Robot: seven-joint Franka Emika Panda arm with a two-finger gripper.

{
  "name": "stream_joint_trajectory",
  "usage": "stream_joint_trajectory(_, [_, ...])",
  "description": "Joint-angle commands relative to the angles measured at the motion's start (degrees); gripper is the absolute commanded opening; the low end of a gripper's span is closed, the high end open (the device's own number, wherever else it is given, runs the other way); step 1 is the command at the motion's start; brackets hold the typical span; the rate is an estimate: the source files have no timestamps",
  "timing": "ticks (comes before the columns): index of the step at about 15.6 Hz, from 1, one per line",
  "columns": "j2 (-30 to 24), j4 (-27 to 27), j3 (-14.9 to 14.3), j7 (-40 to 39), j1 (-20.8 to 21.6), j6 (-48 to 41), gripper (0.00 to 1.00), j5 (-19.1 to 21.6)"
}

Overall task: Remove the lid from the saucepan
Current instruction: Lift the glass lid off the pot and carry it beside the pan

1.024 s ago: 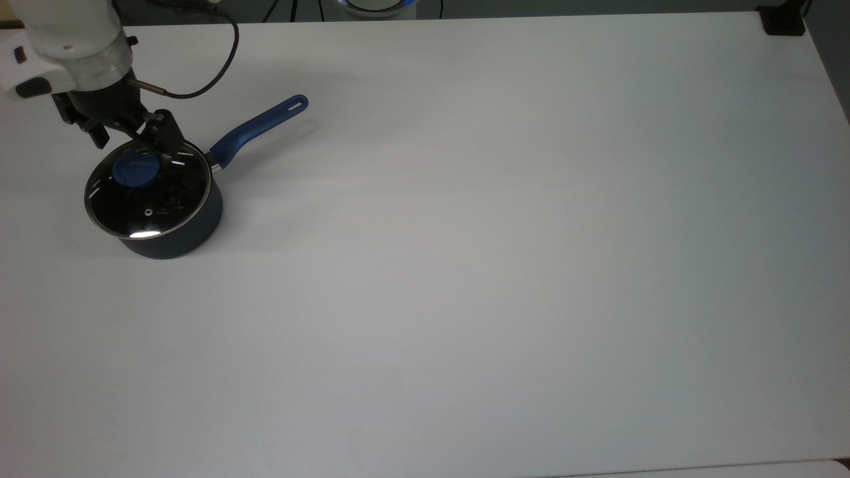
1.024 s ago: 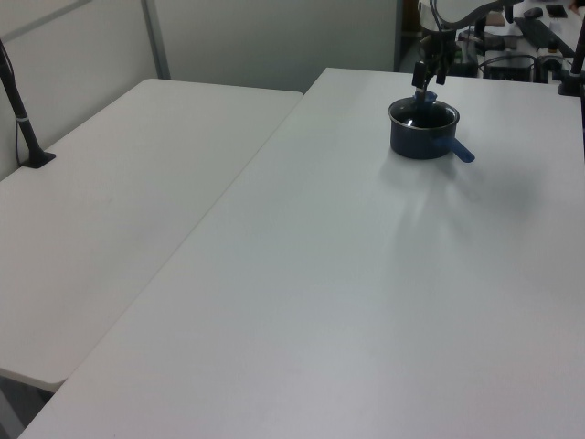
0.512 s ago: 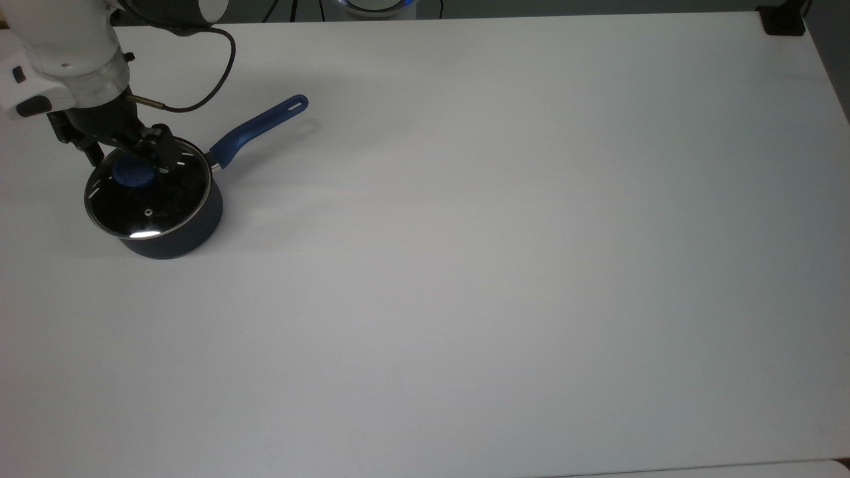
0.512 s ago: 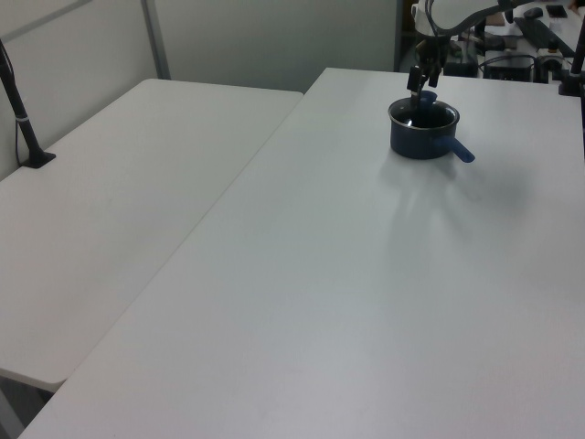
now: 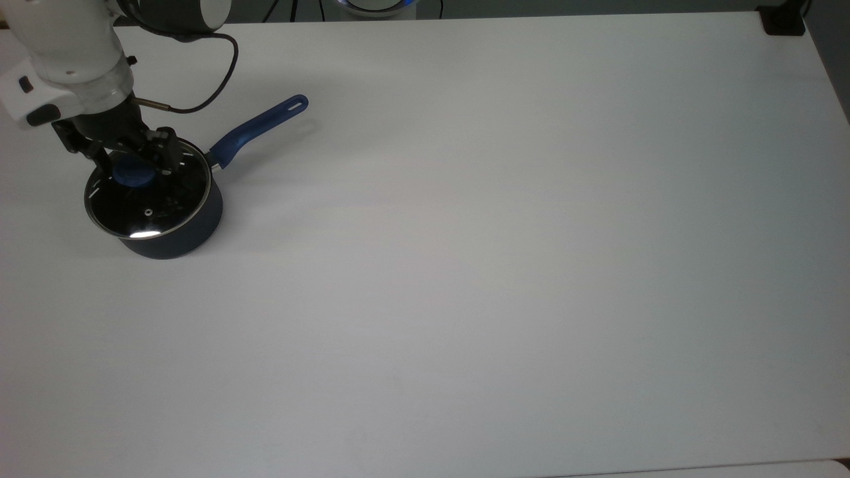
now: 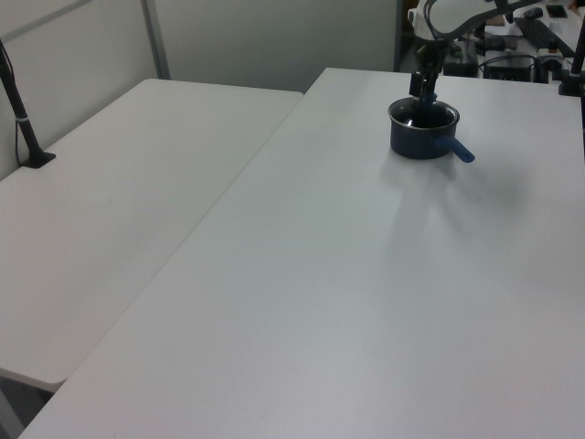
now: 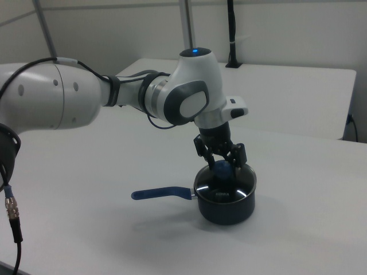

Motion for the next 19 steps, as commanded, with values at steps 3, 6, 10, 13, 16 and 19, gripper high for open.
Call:
stream_joint_trajectory(3, [-0.37, -0.86, 0.55, -1.28, 0.12, 0.55, 0.55, -0.31])
stream_joint_trajectory(6, [-2.21, -0.77, 0.81, -0.93, 0.21, -0.33, 0.55, -0.31])
stream_joint_trajectory(10, [-3.80, -0.50, 1.51, -0.22, 3.01, -4.02, 0.55, -0.22])
stream_joint_trajectory(13, [-5.03, -0.68, 1.51, 0.21, 6.87, -4.99, 0.55, -0.14])
stream_joint_trajectory(16, [-5.29, -0.77, 1.51, 6.18, 11.62, -5.08, 0.55, -0.57])
stream_joint_trajectory(19, [-6.26, -1.29, 1.51, 10.84, 16.36, -5.52, 0.55, -0.75])
